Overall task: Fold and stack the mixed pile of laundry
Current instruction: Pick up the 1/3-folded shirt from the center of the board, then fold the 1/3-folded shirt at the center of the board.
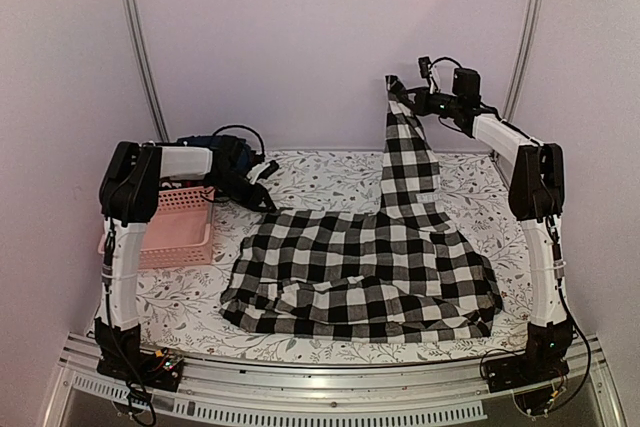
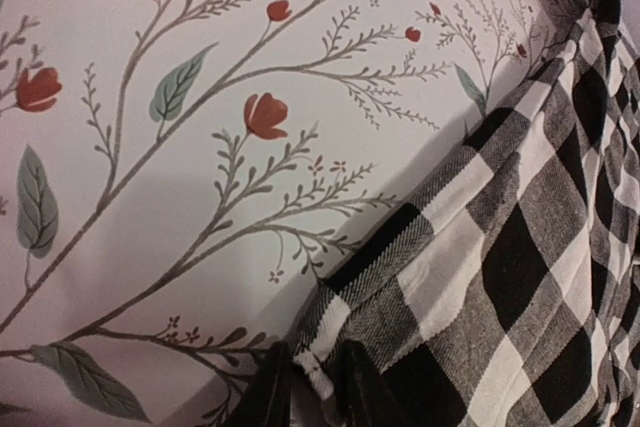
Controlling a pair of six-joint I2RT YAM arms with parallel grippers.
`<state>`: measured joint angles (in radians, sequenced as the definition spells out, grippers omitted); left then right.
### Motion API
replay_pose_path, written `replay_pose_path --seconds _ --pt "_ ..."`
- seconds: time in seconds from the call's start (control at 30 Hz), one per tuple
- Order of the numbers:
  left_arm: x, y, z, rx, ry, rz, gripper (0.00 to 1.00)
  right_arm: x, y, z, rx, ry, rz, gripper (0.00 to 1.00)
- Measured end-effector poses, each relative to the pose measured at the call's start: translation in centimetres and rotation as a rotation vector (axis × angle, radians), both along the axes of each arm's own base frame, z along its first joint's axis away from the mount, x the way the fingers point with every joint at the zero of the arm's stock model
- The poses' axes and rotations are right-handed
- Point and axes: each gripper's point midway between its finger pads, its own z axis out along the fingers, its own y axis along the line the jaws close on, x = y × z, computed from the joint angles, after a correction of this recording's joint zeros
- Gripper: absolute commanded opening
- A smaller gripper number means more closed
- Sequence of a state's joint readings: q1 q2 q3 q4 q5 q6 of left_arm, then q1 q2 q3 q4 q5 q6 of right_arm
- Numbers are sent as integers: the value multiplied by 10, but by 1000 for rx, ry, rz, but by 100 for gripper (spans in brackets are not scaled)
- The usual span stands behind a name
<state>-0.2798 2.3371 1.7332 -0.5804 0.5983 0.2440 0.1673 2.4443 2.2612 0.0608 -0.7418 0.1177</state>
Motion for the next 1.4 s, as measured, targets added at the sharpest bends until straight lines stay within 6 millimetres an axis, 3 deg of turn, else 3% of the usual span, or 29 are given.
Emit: replay_pose_path --seconds 0.07,0.4,0.5,0.57,0.67,0.77,0.93,1.07,1.17,1.4 --pt "0 -1 -1 -1 4 1 0 0 0 1 2 0 -1 1" --pt "15 18 -2 13 -57 124 0 11 -6 4 23 -9 -30 0" --pt "10 23 7 29 -106 140 0 7 -6 7 39 6 -7 0" --pt "7 25 18 40 -153 145 0 -1 -5 -3 46 56 11 0" --pt "1 24 36 58 -247 140 0 -27 -4 -21 47 164 30 0" --pt "-10 21 55 69 -334 115 2 -57 -1 -19 42 222 45 0" --pt "-25 14 65 99 -423 67 2 -118 9 22 39 214 68 0" --pt "-48 14 59 119 -436 40 2 -174 17 61 45 167 96 0" --pt "-68 18 55 132 -443 30 2 -215 24 74 45 146 120 0" --pt "-90 14 66 160 -518 21 0 -294 33 56 29 195 141 0"
